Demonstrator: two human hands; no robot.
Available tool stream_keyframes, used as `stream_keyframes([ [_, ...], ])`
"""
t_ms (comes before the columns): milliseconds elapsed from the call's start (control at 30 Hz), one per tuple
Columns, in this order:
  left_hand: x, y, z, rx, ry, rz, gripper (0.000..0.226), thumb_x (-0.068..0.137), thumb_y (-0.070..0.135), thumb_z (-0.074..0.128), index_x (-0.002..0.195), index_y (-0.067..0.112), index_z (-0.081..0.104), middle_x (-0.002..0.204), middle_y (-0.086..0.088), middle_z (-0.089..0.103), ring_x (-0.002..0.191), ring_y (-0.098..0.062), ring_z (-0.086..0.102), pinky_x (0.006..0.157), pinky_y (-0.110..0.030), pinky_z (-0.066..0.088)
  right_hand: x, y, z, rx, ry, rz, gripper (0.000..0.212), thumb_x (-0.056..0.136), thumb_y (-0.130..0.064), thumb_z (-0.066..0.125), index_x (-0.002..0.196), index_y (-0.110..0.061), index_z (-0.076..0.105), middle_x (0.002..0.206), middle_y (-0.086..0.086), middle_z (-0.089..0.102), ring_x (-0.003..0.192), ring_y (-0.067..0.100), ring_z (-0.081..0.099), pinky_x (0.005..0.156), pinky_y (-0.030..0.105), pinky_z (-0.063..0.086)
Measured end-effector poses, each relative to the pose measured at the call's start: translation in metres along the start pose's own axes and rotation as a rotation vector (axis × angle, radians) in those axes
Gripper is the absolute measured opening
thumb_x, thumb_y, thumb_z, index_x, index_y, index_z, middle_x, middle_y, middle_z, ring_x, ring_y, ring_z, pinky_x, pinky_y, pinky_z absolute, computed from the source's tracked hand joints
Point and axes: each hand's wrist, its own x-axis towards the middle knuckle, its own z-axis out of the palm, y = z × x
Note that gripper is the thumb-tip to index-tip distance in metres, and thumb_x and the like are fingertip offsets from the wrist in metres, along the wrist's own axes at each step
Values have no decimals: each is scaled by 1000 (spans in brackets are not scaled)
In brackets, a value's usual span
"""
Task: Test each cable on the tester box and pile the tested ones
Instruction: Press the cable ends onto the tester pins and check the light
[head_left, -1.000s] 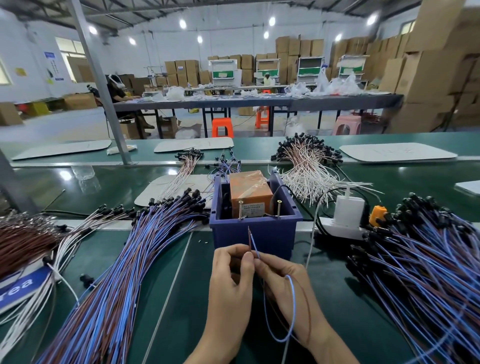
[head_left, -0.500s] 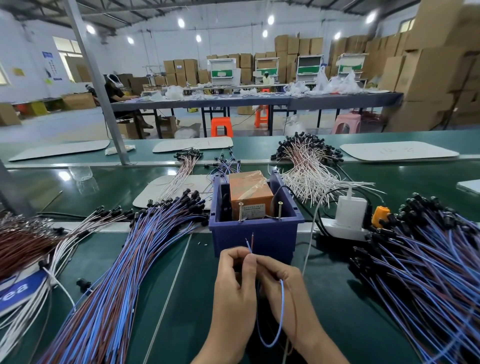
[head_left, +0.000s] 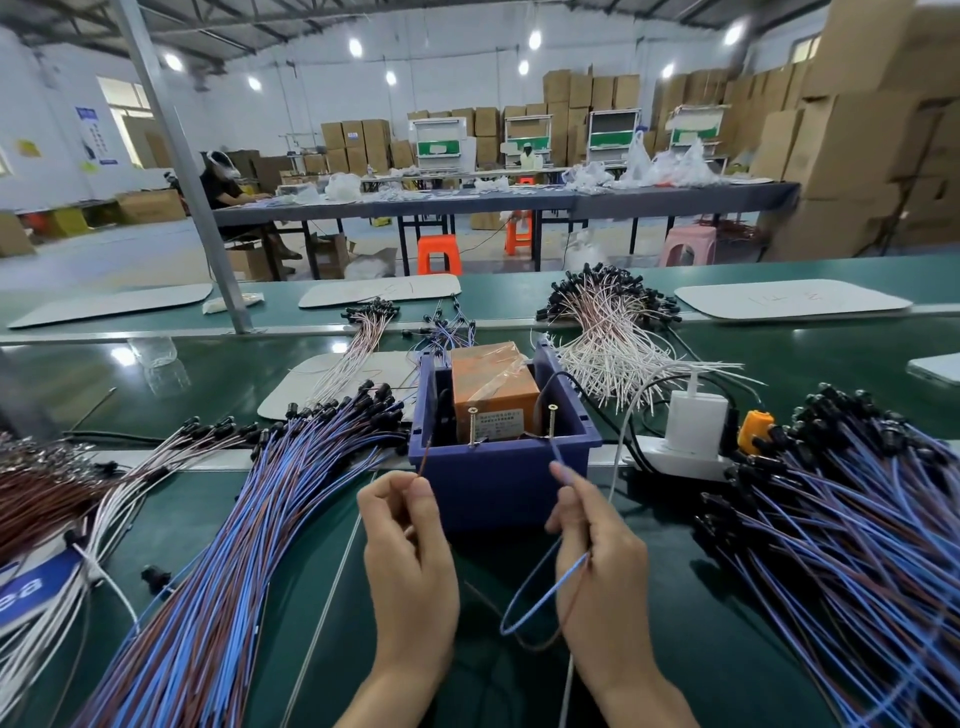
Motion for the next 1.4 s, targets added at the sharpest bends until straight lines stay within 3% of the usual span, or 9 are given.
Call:
stream_keyframes([
  [100,5,-2,5,31,-8,33,8,101,41,43,99,47,48,79,18,57,61,-2,47,55,-17,42,1,5,-1,7,128,42,29,105,-35,39,129,-48,47,81,-12,63,65,8,58,55,8,39],
  [167,9,-5,9,66,-15,48,7,102,42,42,99,46,46,78,17,58,61,-3,48,54,-19,42,-5,6,9,37,136,6,21,105,-33,40,119,-48,44,79,-12,62,65,9,59,53,7,38],
  [267,13,-10,11,95,-19,54,6,102,43,42,97,43,46,75,15,58,58,-4,48,52,-22,40,1,13,4,38,168,3,14,105,-29,43,109,-42,46,80,-14,62,69,5,61,56,5,37],
  [467,9,-11,11,110,-57,64,8,104,42,45,97,39,50,76,17,62,61,-5,54,54,-14,41,-1,13,5,-2,153,6,9,103,-34,44,107,-34,52,82,-14,64,70,8,62,57,8,39],
  [733,7,-10,11,117,-105,43,4,101,39,50,98,40,52,75,13,64,57,-7,53,52,-27,45,-2,11,6,-22,142,-3,9,104,-29,46,108,-32,54,82,-15,63,68,8,63,56,7,39],
  [1133,8,-10,11,121,-134,44,7,102,34,51,97,39,52,75,9,64,57,-6,51,51,-33,46,-3,12,6,-10,137,-24,10,103,-28,47,109,-28,55,79,-13,63,66,10,62,54,8,39],
  [1400,7,-11,11,92,-132,48,8,100,37,50,93,35,50,63,12,58,48,-5,41,46,-19,35,-3,14,9,-5,171,-32,10,102,-26,49,108,-30,55,72,-10,64,68,6,63,59,7,40],
])
